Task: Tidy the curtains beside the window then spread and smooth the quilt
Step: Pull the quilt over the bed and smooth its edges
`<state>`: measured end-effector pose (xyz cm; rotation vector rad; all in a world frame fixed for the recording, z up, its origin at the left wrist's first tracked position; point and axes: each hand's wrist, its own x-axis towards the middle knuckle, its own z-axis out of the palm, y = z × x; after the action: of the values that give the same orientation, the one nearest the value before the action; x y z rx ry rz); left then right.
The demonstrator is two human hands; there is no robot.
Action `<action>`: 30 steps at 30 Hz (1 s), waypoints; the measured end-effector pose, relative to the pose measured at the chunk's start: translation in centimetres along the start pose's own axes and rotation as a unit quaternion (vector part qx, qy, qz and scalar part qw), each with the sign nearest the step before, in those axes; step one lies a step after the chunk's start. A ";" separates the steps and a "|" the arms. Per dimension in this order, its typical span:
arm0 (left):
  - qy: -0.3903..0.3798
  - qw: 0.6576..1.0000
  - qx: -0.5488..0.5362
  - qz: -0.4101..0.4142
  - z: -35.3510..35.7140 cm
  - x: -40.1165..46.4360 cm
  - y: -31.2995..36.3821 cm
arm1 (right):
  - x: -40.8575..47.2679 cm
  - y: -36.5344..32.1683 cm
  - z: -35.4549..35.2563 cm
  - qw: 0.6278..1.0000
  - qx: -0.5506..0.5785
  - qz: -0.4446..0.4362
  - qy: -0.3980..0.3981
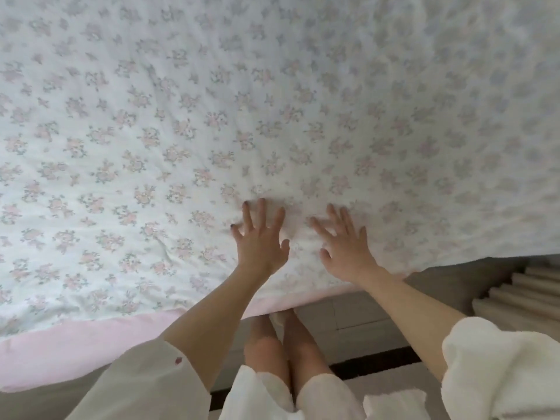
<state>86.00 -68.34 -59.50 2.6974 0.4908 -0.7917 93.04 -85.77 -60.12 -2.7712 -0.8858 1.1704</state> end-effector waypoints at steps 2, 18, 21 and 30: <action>0.003 1.000 0.018 -0.012 -0.6 -0.2 0.9 | -1.6 0.3 0.5 0.999 0.041 -0.005 -0.027; 0.054 0.992 0.029 0.109 -6.7 12.6 16.1 | 3.1 15.4 -10.1 0.983 0.014 0.103 0.150; 0.053 0.996 0.014 0.067 -5.6 14.2 20.9 | 3.4 21.9 -10.4 0.990 -0.006 0.077 0.120; -0.011 0.996 -0.089 0.008 -6.0 18.1 40.0 | 0.1 42.3 -14.8 0.998 -0.036 0.025 0.044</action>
<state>118.98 -97.84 -57.88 2.5236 0.5078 -0.7360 123.95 -118.24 -58.69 -2.8934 -0.8719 1.0337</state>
